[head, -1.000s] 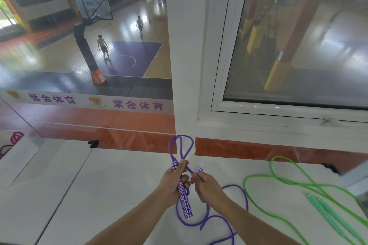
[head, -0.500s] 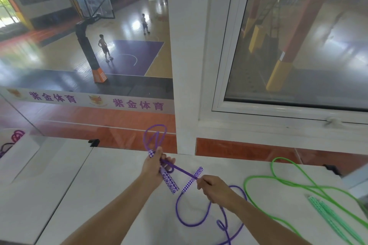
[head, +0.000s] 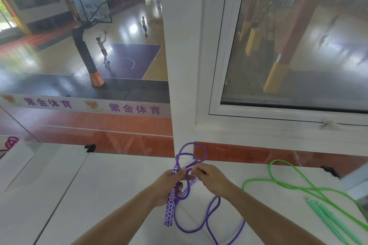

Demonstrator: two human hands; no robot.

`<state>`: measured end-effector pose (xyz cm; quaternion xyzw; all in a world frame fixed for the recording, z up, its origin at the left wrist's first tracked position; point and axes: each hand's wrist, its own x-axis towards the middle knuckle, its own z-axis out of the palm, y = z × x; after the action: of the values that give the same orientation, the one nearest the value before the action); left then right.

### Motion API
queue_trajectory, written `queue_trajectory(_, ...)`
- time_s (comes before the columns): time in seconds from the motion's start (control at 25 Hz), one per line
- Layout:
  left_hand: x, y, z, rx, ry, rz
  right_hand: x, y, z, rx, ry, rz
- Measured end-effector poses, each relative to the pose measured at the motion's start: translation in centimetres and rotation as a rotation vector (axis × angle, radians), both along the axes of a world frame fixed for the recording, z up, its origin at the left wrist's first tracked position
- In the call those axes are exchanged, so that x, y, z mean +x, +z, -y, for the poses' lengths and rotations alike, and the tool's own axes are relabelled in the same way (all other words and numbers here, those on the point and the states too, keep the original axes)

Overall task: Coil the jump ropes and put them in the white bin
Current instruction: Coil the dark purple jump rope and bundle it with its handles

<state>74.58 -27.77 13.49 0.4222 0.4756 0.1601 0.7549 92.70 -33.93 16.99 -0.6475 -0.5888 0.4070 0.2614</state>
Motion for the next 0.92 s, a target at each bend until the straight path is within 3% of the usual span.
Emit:
queue_trajectory(0.08,1.0,0.0,1.1,0.004,-0.043,0.035,0.0,-0.1,-0.6,0.021,-0.079,-0.04)
queue_trajectory(0.2,1.4,-0.7,1.2,0.107,-0.104,-0.069,0.6,-0.3,-1.2,0.009,-0.179,-0.061)
queue_trajectory(0.36,0.7,-0.6,0.6,0.104,-0.113,-0.103,2.2,-1.9,-1.5,0.009,-0.176,0.071)
queue_trajectory(0.44,-0.1,-0.4,-0.1,-0.02,-0.001,0.007,3.5,-2.9,-1.3,0.011,-0.196,0.118)
queue_trajectory(0.6,-2.5,-1.0,-3.5,-0.227,0.449,0.285,6.7,-3.9,-0.3,0.005,-0.307,0.171)
queue_trajectory(0.72,-4.0,-1.5,-5.6,-0.305,0.76,0.463,7.2,-4.4,0.3,-0.048,-0.495,0.04)
queue_trajectory(0.8,-4.0,-1.5,-5.7,-0.317,0.812,0.508,5.7,-4.7,0.5,-0.125,-0.533,-0.084)
queue_trajectory(0.92,-2.0,-1.4,-3.9,-0.314,0.675,0.433,1.4,-4.1,0.9,-0.198,-0.347,-0.21)
